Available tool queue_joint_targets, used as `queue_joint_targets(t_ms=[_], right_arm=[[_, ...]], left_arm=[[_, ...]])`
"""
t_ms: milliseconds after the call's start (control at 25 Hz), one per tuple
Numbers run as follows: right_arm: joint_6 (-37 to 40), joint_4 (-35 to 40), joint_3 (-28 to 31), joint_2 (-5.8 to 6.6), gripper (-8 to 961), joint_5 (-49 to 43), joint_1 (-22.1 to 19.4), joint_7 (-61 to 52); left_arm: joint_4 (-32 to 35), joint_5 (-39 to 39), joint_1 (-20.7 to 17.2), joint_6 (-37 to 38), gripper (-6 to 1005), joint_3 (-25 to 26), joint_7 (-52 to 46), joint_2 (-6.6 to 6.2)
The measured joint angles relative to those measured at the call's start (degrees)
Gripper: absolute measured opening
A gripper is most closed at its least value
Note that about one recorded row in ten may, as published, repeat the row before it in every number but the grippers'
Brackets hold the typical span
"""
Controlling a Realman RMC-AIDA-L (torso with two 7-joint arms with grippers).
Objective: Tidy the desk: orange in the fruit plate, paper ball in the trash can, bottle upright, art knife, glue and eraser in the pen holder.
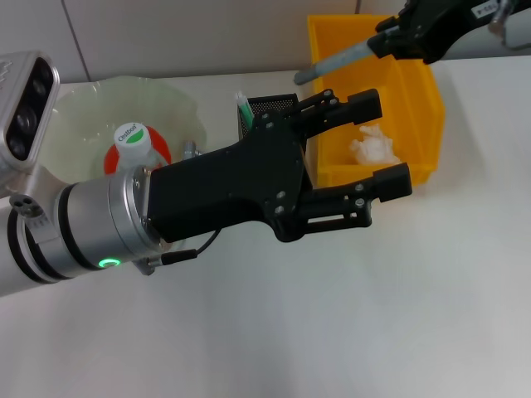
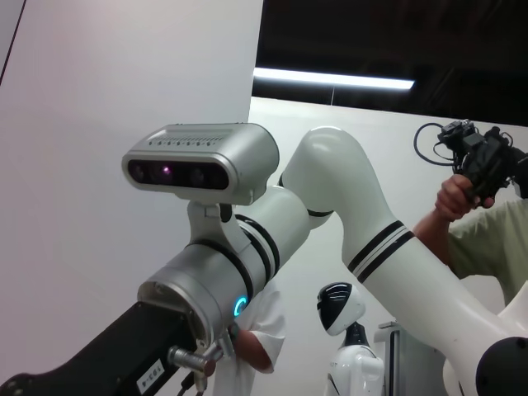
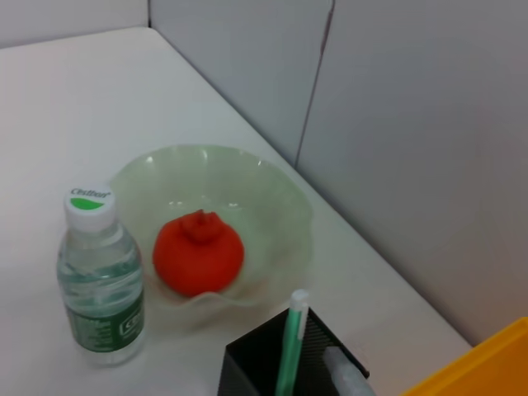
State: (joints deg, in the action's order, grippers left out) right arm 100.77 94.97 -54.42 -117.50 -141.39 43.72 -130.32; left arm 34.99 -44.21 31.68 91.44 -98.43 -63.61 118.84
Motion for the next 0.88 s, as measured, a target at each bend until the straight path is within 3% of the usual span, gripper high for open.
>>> queue_joint_targets(t_ms=[880], right_arm=[[-5.45, -9.88, -4.23, -0.63, 140, -2.32, 2.1, 0.22]], left_arm=[[0.0, 0.09, -0.12, 0.55, 825, 0.0, 0.39, -0.01]])
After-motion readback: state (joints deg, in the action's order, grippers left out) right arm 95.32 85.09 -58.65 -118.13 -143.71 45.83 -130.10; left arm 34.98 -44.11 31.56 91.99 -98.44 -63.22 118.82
